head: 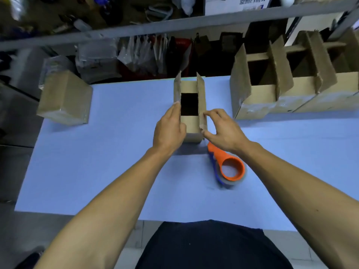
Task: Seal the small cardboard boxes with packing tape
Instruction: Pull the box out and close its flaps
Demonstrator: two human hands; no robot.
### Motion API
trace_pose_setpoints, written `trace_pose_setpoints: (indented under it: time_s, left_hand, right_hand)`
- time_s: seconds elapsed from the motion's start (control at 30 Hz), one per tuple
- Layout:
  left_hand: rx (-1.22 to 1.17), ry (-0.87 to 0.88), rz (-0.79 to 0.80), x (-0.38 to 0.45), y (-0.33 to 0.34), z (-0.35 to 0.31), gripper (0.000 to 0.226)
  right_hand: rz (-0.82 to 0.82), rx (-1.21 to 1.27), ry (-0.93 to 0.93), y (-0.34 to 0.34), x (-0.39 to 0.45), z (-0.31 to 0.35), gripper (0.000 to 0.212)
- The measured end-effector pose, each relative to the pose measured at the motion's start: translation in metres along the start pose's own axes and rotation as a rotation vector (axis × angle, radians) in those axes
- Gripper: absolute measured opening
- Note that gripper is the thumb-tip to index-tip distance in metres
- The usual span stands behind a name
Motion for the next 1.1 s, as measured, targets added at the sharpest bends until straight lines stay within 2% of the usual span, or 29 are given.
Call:
trace_pose_setpoints:
  time_s: [0.1, 0.17, 0.23, 0.33, 0.4, 0.47, 0.53, 0.6, 0.63, 0.67, 0.8, 1.0, 1.1]
  left_hand:
    - [-0.103, -0.013, 0.057, -0.01, -0.001, 0.013, 0.065]
    - [-0.233, -0.033, 0.095, -0.013, 0.0, 0.018, 0.064]
    - [-0.388, -0.11, 0.025, -0.011, -0.006, 0.023, 0.046]
    - [-0.603, -0.382, -0.155, 0.004, -0.004, 0.042, 0.028]
    - [-0.718, -0.535, -0.126, 0.016, 0.008, 0.05, 0.045]
    - [-0.839, -0.65, 0.008, 0.019, 0.026, 0.05, 0.064]
    - [-0.894, -0.681, 0.117, 0.018, 0.037, 0.048, 0.058]
    - [-0.918, -0.683, 0.111, 0.016, 0.042, 0.048, 0.048]
    - [-0.929, -0.681, 0.098, 0.014, 0.043, 0.049, 0.046]
    - [-0.94, -0.678, 0.1, 0.011, 0.046, 0.051, 0.046]
    - [-0.912, -0.649, 0.109, -0.009, 0.051, 0.052, 0.054]
    - [-0.817, -0.581, 0.089, -0.01, 0.049, 0.052, 0.043]
    - [-0.819, -0.602, 0.081, -0.022, 0.053, 0.051, 0.039]
  right_hand:
    - [0.044, 0.087, 0.009, 0.006, -0.003, 0.007, 0.067]
    - [0.046, 0.181, 0.038, 0.006, -0.002, 0.008, 0.061]
    - [0.012, 0.266, 0.119, 0.003, 0.001, 0.005, 0.052]
    - [-0.009, 0.426, 0.305, 0.007, 0.012, 0.0, 0.049]
    - [0.024, 0.587, 0.41, 0.017, 0.022, 0.0, 0.055]
    - [0.075, 0.737, 0.476, 0.03, 0.03, 0.005, 0.064]
    - [0.13, 0.816, 0.49, 0.046, 0.038, 0.005, 0.08]
    - [0.163, 0.837, 0.49, 0.071, 0.046, -0.01, 0.1]
    - [0.163, 0.838, 0.49, 0.074, 0.043, -0.011, 0.102]
    - [0.171, 0.829, 0.486, 0.072, 0.038, -0.009, 0.097]
    - [0.095, 0.75, 0.452, 0.062, 0.013, 0.009, 0.056]
    - [0.002, 0.621, 0.404, 0.055, 0.01, 0.019, 0.047]
    - [0.002, 0.548, 0.368, 0.055, 0.0, 0.02, 0.043]
Point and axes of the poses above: each hand's wrist, its own x-axis towards the middle knuckle, its own y-axis out of the palm, z = x × y, the point moved 5 cm from there along x, towards the middle knuckle, and after that the axes turned 7 degrees about y, right-handed, at the moved point
